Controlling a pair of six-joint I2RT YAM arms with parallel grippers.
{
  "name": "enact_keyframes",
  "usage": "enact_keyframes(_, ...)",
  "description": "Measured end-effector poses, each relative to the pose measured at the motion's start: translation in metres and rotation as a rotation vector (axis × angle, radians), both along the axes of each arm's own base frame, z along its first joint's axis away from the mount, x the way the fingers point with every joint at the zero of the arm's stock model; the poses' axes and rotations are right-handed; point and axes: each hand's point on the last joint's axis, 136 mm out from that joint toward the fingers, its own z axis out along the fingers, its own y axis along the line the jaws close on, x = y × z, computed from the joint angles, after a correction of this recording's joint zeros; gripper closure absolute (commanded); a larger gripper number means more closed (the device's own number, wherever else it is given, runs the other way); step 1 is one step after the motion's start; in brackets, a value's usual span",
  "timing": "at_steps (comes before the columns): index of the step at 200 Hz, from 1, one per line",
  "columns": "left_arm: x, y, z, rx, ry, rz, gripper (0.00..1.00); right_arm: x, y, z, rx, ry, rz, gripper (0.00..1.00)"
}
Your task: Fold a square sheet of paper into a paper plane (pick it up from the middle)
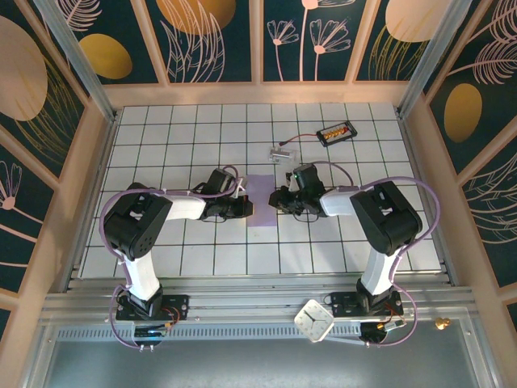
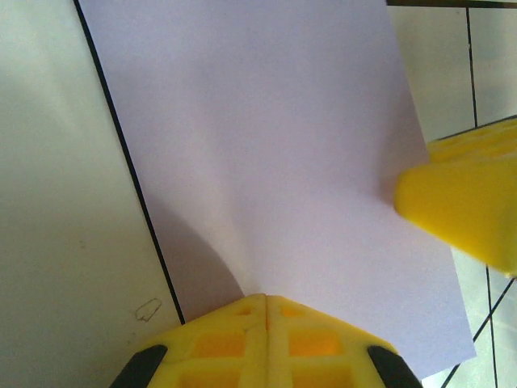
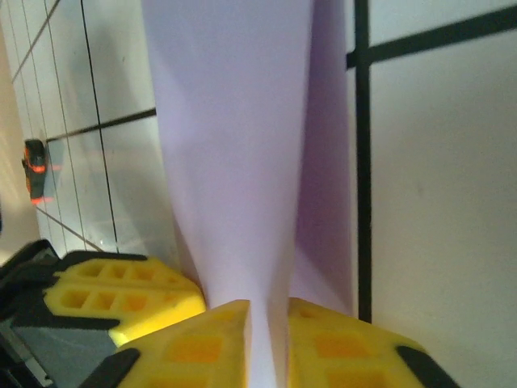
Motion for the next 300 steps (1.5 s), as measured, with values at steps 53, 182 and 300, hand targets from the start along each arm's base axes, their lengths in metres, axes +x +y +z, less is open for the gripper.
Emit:
enact_keyframes(53,0.005,0.005,0.002,0.035,-0.015,0.024,0.94,-0.001,0.001,0.001,0.020,0.036,-0.016,1.00)
enact_keyframes(182,-0.057,-0.014,0.086,0.033,-0.539,-0.156,0.33,-0.012,-0.003,0.001,0.045,0.172,-0.080,1.00)
enact_keyframes(300,-0.061,-0.046,0.045,0.358,-0.786,-0.349,0.25,-0.009,-0.001,0.011,0.096,0.230,-0.093,1.00)
